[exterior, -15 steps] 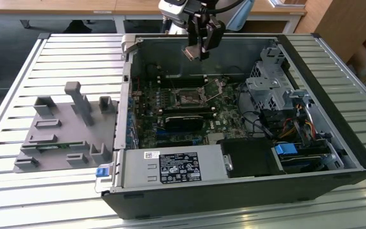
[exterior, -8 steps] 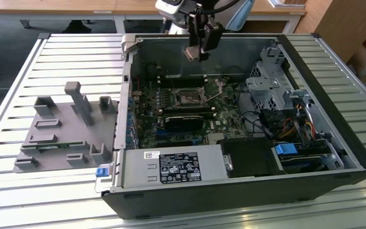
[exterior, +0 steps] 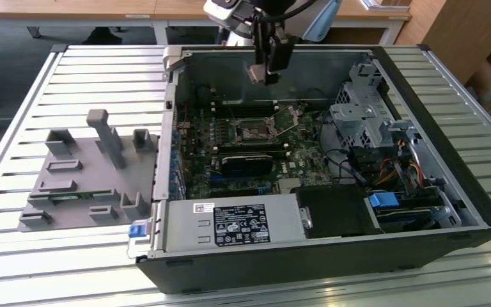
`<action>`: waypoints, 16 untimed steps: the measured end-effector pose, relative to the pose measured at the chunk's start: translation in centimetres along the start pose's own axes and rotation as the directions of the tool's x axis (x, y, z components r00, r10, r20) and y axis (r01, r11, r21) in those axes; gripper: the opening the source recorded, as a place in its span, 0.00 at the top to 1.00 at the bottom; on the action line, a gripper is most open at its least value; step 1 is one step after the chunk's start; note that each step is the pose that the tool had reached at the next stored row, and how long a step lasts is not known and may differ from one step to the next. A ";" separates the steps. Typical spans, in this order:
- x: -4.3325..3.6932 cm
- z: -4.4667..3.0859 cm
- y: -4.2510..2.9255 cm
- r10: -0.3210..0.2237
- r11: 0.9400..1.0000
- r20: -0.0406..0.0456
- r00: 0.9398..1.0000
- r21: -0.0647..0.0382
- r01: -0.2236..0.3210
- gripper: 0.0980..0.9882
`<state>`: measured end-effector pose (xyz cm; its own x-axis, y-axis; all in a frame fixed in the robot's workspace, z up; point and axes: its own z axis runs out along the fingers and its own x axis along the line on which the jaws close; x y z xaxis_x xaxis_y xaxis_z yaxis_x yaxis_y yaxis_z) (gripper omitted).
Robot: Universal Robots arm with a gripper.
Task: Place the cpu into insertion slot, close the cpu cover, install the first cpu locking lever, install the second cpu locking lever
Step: 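Place the cpu into insertion slot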
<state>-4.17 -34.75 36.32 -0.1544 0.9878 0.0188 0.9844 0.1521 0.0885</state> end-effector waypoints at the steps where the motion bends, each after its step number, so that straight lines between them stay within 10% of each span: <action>1: 0.02 0.06 -0.04 0.008 1.000 0.001 1.000 0.000 -0.008 0.50; 16: 0.10 1.87 -0.18 0.037 0.999 0.003 0.999 0.033 -0.038 0.50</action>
<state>-4.20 -34.62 34.44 -0.1171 0.9929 0.0191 0.9917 0.1160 0.0548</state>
